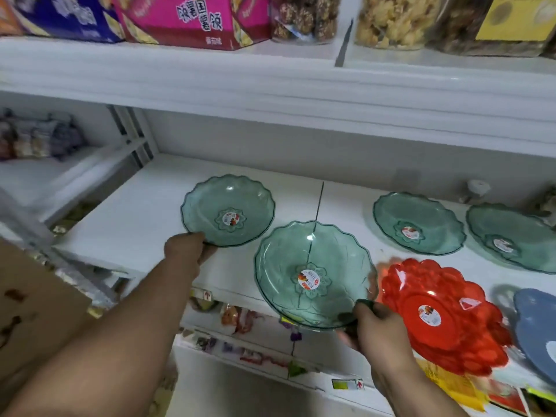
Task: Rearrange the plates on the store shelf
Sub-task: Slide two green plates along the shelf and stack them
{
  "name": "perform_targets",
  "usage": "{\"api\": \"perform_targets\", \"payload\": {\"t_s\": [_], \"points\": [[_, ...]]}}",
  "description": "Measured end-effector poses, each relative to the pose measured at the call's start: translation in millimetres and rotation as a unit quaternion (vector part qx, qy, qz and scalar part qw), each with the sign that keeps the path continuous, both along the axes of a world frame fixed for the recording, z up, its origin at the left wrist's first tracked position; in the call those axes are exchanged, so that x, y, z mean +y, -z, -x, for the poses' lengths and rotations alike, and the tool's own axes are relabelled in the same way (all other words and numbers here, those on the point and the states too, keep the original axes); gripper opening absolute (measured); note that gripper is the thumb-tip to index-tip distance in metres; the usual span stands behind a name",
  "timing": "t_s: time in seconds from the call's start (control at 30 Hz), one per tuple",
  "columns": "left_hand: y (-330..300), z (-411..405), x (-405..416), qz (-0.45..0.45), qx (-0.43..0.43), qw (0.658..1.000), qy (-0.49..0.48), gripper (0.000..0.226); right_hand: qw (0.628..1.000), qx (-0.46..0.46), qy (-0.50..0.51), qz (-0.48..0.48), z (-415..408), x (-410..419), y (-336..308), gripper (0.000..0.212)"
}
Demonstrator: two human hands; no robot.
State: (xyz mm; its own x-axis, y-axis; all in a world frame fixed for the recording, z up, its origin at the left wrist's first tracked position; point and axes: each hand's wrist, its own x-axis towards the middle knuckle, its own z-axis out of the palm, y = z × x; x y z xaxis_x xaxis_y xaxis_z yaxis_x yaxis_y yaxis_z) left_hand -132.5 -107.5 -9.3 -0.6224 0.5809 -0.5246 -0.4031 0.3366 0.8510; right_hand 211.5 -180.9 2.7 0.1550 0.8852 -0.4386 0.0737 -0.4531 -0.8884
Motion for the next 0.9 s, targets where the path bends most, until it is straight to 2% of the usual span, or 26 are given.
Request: {"api": "perform_targets", "payload": {"t_s": [0.2,0.4,0.57,0.77,0.9], "points": [[-12.0,13.4,-89.3,0.019,0.043,0.995,-0.089,0.011,0.995,0.091,-0.008,0.036,2.6,1.0,-3.1,0.016],[-24.0,25.5,-134.9,-0.002,0.043,0.988,-0.151,0.005,0.995,0.087,-0.034,0.029,33.2,0.7,-12.3,0.018],[-18.3,65.8,-142.4,-0.029,0.02,0.983,-0.178,0.022,0.994,0.102,-0.029,0.023,73.5,11.4,-20.5,0.02],[-16.9,127.0,-125.5,-0.02,0.027,0.988,-0.153,0.013,0.991,0.134,0.008,0.018,134.0,18.1,-27.5,0.023],[-14.4,157.4,-109.5,-0.048,-0.017,0.988,-0.143,0.007,0.988,0.153,0.025,0.023,168.1,24.1,-31.0,0.022]]}}
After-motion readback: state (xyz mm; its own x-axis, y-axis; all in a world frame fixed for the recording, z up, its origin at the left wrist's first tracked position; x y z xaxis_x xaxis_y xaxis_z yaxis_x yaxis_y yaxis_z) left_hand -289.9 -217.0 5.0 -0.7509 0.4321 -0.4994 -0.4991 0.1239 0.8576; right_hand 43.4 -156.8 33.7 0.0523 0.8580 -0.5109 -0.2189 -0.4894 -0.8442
